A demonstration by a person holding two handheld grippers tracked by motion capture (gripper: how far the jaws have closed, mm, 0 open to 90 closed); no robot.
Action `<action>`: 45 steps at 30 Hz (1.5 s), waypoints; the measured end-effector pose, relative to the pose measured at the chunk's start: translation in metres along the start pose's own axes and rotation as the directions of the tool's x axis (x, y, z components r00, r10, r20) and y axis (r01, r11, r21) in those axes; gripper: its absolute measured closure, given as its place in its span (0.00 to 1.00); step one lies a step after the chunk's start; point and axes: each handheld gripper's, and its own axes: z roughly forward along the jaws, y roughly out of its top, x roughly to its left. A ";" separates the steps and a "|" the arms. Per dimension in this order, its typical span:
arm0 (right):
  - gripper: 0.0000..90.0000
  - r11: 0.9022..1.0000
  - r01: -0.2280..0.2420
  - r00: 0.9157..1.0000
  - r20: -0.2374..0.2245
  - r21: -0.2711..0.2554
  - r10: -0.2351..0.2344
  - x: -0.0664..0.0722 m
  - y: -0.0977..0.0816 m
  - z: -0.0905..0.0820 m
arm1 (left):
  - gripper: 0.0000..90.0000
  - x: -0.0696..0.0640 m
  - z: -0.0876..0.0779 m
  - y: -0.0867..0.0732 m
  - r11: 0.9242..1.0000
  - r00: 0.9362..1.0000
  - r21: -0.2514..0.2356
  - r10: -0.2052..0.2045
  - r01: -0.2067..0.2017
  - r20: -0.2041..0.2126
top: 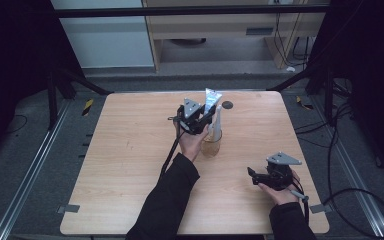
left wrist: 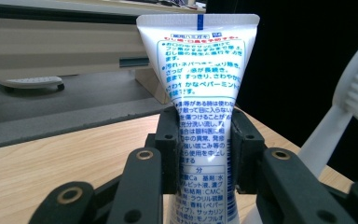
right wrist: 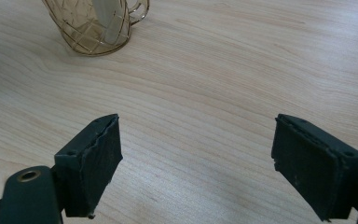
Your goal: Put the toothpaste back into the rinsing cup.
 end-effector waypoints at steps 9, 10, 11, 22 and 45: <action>0.18 1.000 0.003 1.000 -0.001 0.001 -0.003 0.000 0.000 0.000 | 0.75 -0.002 0.006 -0.009 0.999 1.000 0.044 -0.002 0.001 0.019; 0.18 1.000 0.004 1.000 -0.001 0.000 -0.004 0.000 0.000 0.000 | 0.75 -0.001 0.006 -0.010 0.999 1.000 0.051 0.000 -0.001 0.020; 0.18 1.000 0.001 1.000 -0.001 0.001 -0.001 0.000 0.000 0.000 | 0.75 -0.001 0.006 -0.011 0.998 1.000 0.062 0.004 -0.005 0.020; 0.18 1.000 0.003 1.000 -0.001 0.002 -0.003 0.000 0.000 0.000 | 0.71 -0.003 0.003 -0.015 0.983 0.998 0.170 0.060 -0.065 0.037; 0.18 1.000 0.015 1.000 0.006 0.011 -0.015 0.000 -0.001 0.001 | 0.58 0.002 -0.051 -0.012 0.955 0.989 0.258 0.130 -0.145 0.077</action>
